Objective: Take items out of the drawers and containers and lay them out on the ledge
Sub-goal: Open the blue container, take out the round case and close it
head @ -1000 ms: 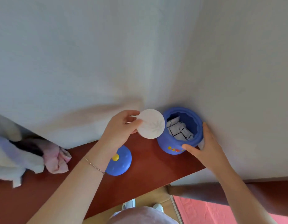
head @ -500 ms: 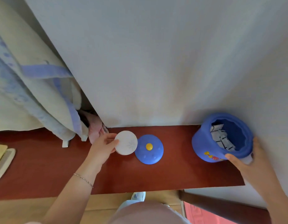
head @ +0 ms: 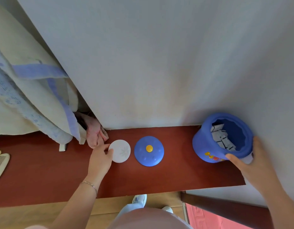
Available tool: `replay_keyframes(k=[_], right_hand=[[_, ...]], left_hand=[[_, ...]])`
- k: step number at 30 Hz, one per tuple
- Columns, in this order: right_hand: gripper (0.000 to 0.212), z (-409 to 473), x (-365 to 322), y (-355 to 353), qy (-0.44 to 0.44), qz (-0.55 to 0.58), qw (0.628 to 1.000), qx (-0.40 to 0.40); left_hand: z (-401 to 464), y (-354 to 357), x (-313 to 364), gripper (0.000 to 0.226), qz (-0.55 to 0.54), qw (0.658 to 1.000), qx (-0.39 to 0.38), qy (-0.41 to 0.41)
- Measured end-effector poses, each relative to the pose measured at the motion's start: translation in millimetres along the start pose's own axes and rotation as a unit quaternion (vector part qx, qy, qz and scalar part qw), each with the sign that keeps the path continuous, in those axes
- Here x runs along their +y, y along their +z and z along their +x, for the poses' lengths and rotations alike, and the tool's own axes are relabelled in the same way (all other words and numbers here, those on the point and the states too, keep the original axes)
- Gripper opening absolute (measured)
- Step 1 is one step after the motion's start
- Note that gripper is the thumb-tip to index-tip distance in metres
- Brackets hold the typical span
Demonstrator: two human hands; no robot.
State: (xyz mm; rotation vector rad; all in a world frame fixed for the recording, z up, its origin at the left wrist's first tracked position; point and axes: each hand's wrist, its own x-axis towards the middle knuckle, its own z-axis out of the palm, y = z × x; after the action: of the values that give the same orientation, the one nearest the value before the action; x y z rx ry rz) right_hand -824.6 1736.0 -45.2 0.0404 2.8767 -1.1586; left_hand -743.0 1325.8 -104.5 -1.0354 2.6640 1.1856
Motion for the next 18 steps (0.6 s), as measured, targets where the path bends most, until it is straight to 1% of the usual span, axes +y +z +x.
replay_keyframes(k=[2, 5, 6, 8, 9, 11, 13, 14, 16, 18], right_hand=[[0.109, 1, 1, 0, 0.008, 0.002, 1.0, -0.002], [0.111, 1, 6, 1, 0.02, 0.004, 1.0, -0.001], [0.112, 1, 7, 1, 0.024, 0.005, 1.0, 0.0], [0.114, 2, 12, 1, 0.032, 0.011, 0.999, 0.0], [0.111, 2, 13, 2, 0.03, 0.016, 0.999, 0.001], [0.103, 1, 8, 2, 0.017, 0.03, 0.999, 0.003], [0.094, 0, 2, 2, 0.0, 0.047, 0.999, 0.003], [0.092, 0, 0, 2, -0.003, 0.052, 0.999, 0.002], [0.093, 0, -1, 2, -0.002, 0.051, 0.999, 0.003], [0.096, -1, 1, 2, 0.005, 0.046, 0.999, 0.002]], left_hand=[[-2, 5, -2, 0.026, 0.011, 1.0, 0.008, 0.013], [0, 7, -7, 0.031, 0.026, 0.999, 0.019, 0.011], [1, 7, -7, 0.035, 0.046, 0.998, 0.029, 0.02], [0, 8, 0, 0.037, 0.087, 0.992, 0.056, 0.075], [-1, 10, 8, 0.035, 0.088, 0.988, 0.063, 0.113], [-5, 16, 28, 0.032, 0.085, 0.975, 0.034, 0.202], [-8, 28, 48, 0.033, 0.115, 0.952, -0.023, 0.284], [-8, 35, 54, 0.035, 0.131, 0.941, -0.055, 0.308], [-8, 47, 62, 0.034, 0.157, 0.925, -0.107, 0.329], [-9, 54, 66, 0.029, 0.176, 0.907, -0.13, 0.359]])
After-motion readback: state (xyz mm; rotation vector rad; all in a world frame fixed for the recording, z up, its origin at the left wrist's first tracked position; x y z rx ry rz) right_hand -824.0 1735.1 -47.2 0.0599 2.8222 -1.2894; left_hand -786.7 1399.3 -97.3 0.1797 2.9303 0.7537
